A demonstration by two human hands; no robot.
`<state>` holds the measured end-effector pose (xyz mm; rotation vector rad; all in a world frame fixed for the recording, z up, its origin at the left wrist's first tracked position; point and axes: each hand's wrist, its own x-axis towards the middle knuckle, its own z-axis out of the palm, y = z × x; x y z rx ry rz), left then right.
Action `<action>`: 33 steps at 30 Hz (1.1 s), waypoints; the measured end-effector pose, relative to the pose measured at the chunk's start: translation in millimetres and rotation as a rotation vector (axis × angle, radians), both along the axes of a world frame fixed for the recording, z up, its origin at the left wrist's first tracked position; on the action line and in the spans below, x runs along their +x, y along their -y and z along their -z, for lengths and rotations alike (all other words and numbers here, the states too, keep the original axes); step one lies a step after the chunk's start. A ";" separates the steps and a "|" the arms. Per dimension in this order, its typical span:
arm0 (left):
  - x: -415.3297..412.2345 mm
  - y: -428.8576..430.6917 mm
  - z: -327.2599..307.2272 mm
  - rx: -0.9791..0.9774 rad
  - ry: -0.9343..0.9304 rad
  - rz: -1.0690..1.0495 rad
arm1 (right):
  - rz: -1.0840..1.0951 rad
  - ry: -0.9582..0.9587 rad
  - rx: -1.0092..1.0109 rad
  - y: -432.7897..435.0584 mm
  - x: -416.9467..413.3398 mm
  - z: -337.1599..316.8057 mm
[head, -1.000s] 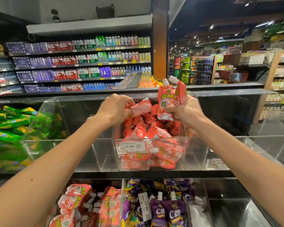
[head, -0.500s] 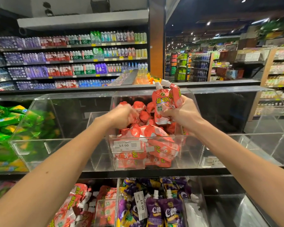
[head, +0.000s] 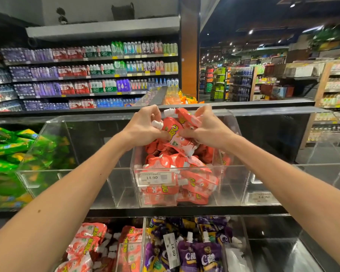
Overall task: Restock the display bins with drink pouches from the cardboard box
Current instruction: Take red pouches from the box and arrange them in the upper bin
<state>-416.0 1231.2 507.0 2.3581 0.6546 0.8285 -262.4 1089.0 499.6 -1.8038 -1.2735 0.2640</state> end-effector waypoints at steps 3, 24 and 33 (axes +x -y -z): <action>-6.4 -10.1 8.6 -0.072 0.140 0.003 | 0.069 0.090 -0.028 -3.1 13.0 3.2; 18.6 -15.1 48.6 0.891 -0.809 -0.238 | 0.105 0.941 -0.490 -29.6 22.2 45.0; 5.4 38.7 40.4 0.249 0.121 0.135 | 0.245 0.418 0.187 61.9 -9.4 70.3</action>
